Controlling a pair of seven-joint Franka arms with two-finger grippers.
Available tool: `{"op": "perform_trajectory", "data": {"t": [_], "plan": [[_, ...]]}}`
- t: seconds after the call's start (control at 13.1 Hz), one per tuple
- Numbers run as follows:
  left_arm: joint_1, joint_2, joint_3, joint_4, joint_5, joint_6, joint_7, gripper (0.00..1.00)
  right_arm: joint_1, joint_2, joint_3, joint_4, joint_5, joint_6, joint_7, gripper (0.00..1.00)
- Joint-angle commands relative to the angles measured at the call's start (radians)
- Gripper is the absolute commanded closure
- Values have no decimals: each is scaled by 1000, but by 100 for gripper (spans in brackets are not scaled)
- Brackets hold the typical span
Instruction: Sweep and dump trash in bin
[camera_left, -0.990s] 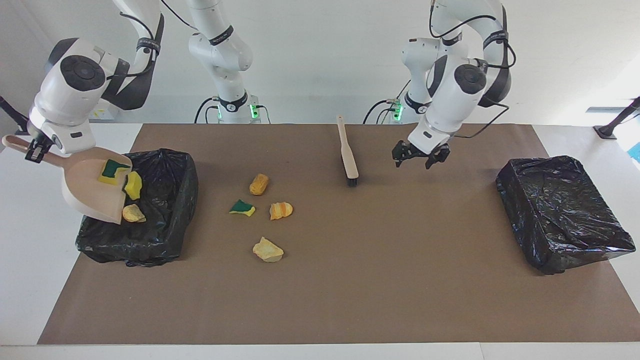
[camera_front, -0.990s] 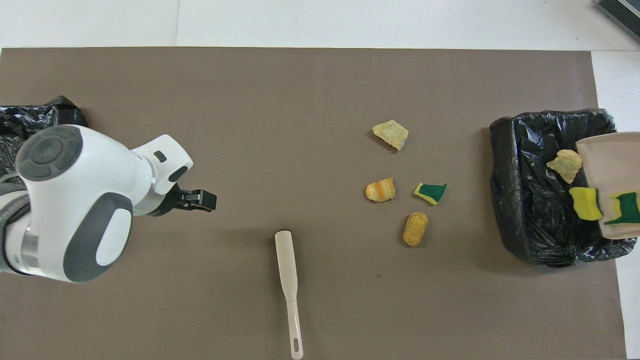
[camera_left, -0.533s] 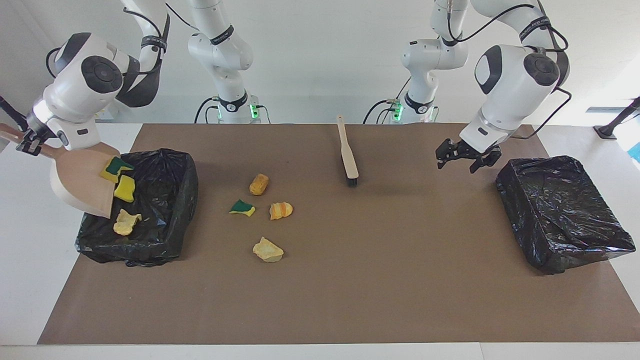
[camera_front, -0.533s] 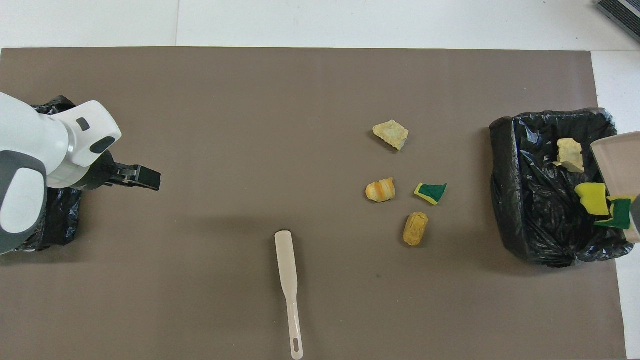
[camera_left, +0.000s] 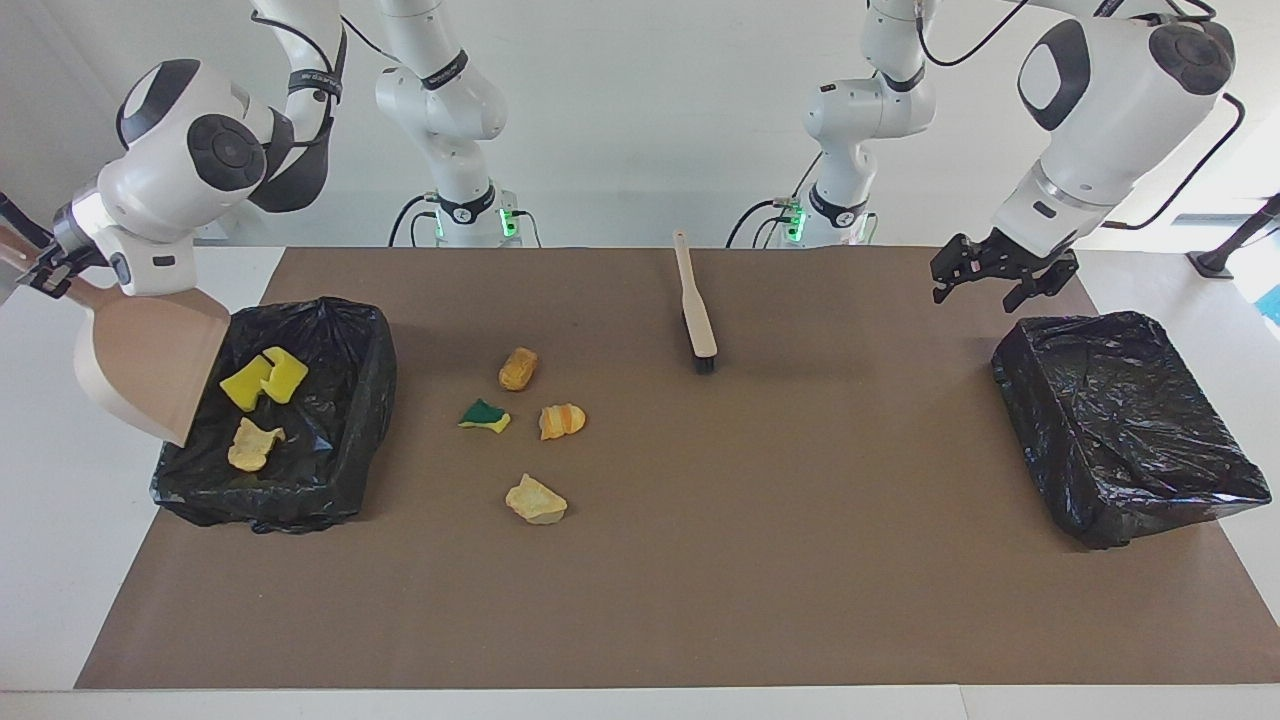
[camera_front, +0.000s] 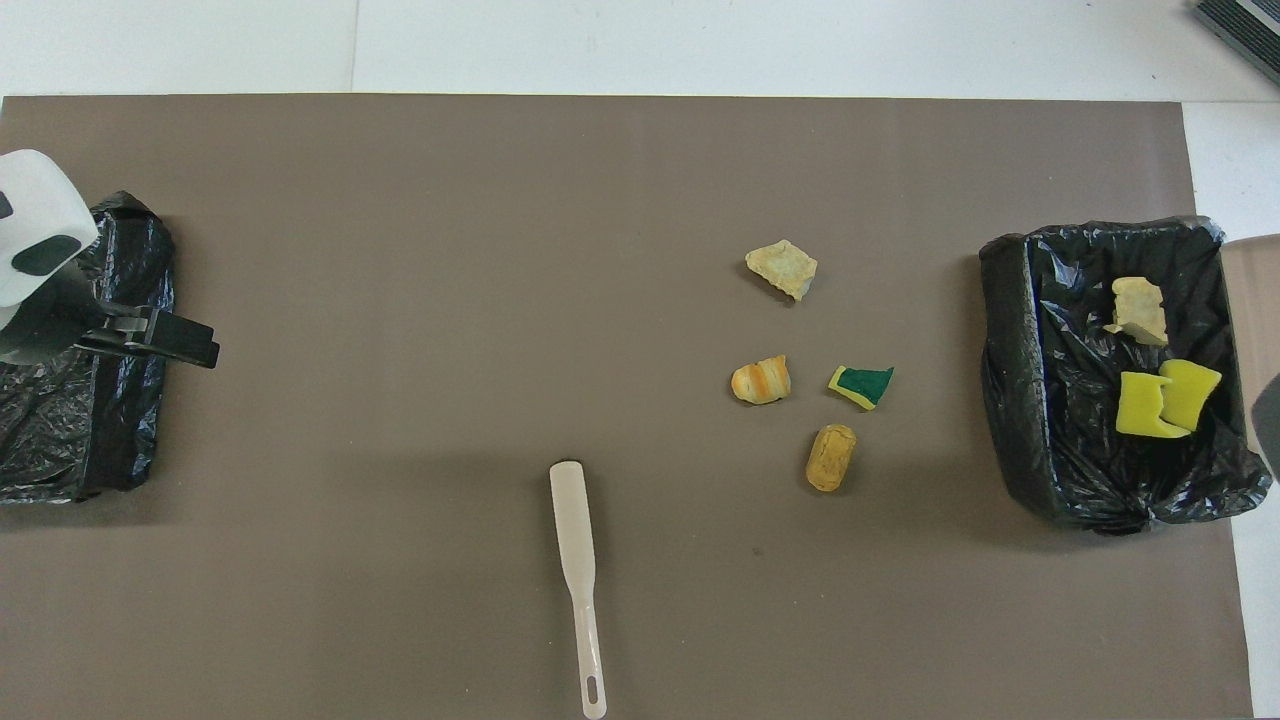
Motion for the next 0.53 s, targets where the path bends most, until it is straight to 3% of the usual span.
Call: {"op": "perform_trajectory", "data": {"t": [0.0, 0.23, 0.46], "plan": [[9, 8, -7, 56, 21, -63, -32, 0, -4, -3, 63, 80, 153, -129, 93, 100], [6, 5, -9, 68, 36, -88, -59, 0, 35, -1, 94, 131, 392, -226, 446, 100], [8, 1, -7, 71, 37, -91, -61, 0, 114, -4, 103, 126, 601, -237, 813, 100]]}}
